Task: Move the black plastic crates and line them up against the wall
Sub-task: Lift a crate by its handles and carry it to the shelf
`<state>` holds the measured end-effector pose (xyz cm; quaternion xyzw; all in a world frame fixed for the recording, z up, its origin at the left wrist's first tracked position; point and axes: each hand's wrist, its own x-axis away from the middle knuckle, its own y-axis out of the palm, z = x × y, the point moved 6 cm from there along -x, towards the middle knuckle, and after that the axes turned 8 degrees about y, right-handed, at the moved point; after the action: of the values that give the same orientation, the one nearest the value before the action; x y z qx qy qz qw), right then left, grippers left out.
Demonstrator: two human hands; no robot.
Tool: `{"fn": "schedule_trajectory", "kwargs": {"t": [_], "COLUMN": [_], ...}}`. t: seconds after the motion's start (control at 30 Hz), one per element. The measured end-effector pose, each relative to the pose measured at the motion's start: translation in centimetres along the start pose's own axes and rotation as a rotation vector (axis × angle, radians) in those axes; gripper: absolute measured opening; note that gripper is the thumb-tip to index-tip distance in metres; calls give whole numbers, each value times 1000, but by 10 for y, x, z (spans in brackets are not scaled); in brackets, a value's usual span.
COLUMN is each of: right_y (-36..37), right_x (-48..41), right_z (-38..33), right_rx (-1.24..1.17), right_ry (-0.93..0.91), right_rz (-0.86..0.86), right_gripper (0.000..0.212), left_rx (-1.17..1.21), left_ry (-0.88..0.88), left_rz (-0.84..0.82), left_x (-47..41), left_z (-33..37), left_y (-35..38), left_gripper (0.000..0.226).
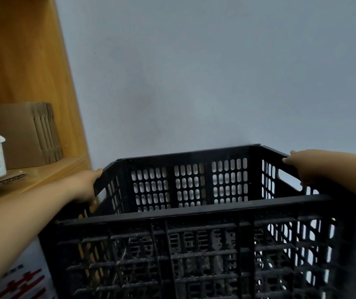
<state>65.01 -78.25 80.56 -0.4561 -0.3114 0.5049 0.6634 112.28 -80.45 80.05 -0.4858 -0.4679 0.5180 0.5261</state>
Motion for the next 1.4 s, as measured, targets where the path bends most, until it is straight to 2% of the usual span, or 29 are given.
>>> {"fn": "schedule_trajectory", "kwargs": {"t": [0.47, 0.57, 0.63, 0.8, 0.9, 0.97, 1.1, 1.4], "right_y": [-1, -21, -39, -33, -5, 7, 7, 9], "right_x": [18, 18, 16, 15, 15, 13, 9, 2], "right_z": [-10, -6, -4, -5, -7, -9, -12, -16], "right_rx": [-42, -86, -86, -26, -82, -111, -127, -121], "right_ry": [-3, 8, 16, 62, 84, 117, 91, 82], "right_rz": [-16, 100, 176, 73, -50, -45, 36, -56], "right_gripper": [56, 45, 49, 49, 66, 78, 70, 74], "left_rx": [-2, 22, 21, 65, 77, 85, 84, 16], "left_ry": [-34, -45, -52, -39, -32, -35, -42, -11], "left_rz": [29, 36, 44, 61, 70, 68, 64, 27], "left_x": [13, 14, 16, 17, 16, 14, 9, 2], "left_z": [-8, -7, -7, -10, -9, -10, -12, -15], "left_y": [-1, -1, 0, 1, 0, 1, 2, 1], "left_gripper": [89, 85, 80, 77, 76, 74, 73, 63]}}
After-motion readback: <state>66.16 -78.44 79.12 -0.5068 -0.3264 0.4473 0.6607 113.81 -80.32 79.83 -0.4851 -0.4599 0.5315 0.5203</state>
